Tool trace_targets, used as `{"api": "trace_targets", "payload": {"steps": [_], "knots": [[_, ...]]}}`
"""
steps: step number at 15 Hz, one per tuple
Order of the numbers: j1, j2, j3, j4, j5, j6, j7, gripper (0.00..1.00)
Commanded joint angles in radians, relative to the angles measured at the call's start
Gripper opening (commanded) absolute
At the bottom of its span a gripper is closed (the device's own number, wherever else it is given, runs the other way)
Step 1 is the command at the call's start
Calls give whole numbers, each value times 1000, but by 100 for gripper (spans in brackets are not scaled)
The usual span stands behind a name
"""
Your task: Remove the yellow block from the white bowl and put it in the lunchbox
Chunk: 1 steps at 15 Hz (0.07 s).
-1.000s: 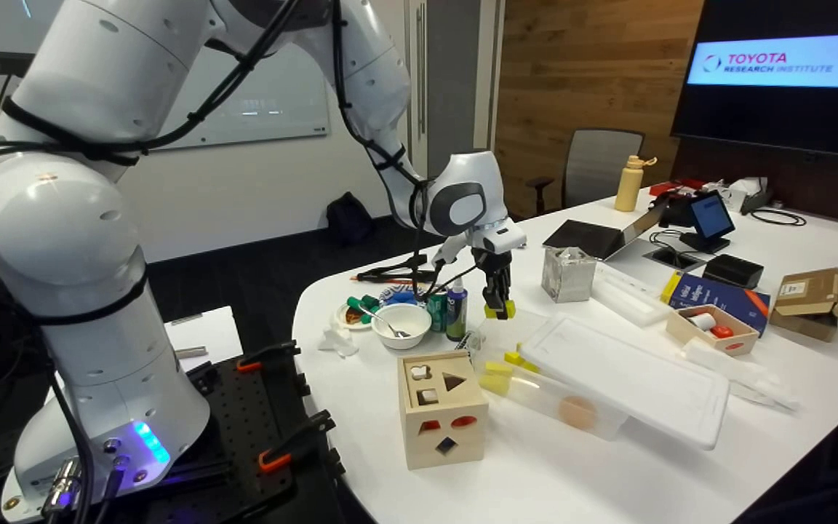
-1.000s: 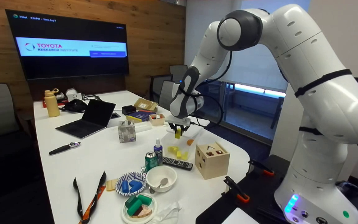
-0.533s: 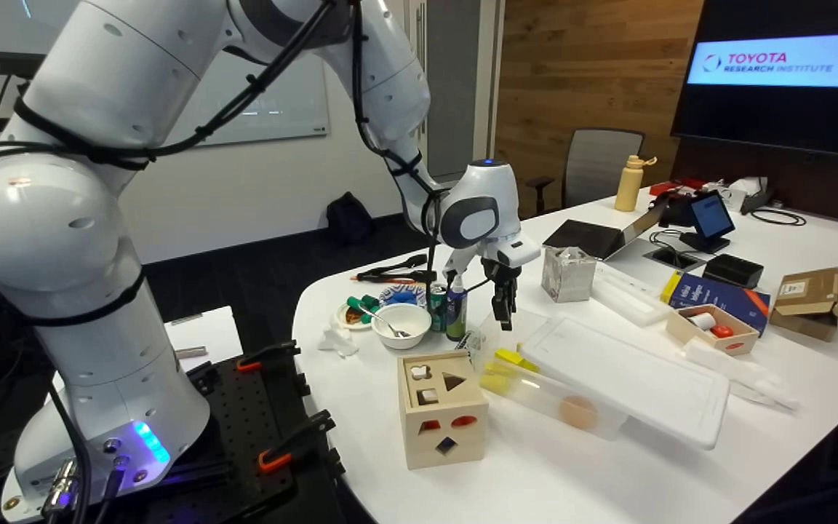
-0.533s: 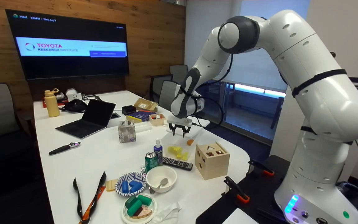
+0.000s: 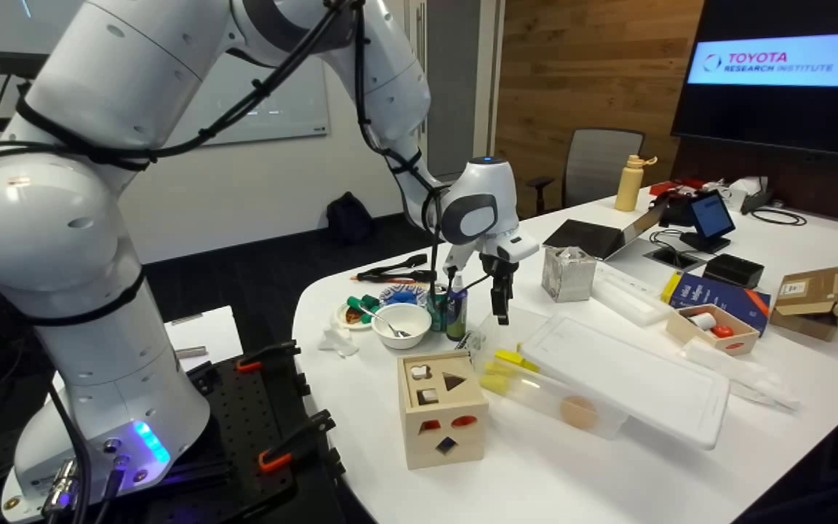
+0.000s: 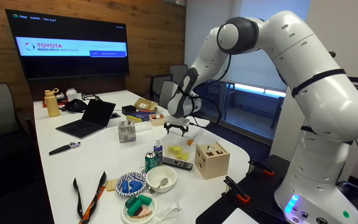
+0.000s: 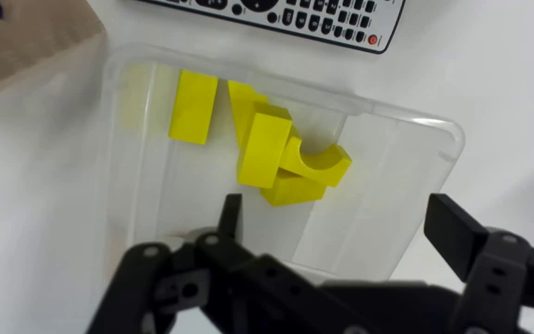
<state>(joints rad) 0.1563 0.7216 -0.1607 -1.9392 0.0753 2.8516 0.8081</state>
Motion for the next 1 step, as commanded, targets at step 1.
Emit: {"api": "trace_targets", "payload": {"steps": [1], "knots": [[-1, -18, 23, 17, 23, -70, -44, 100]]}}
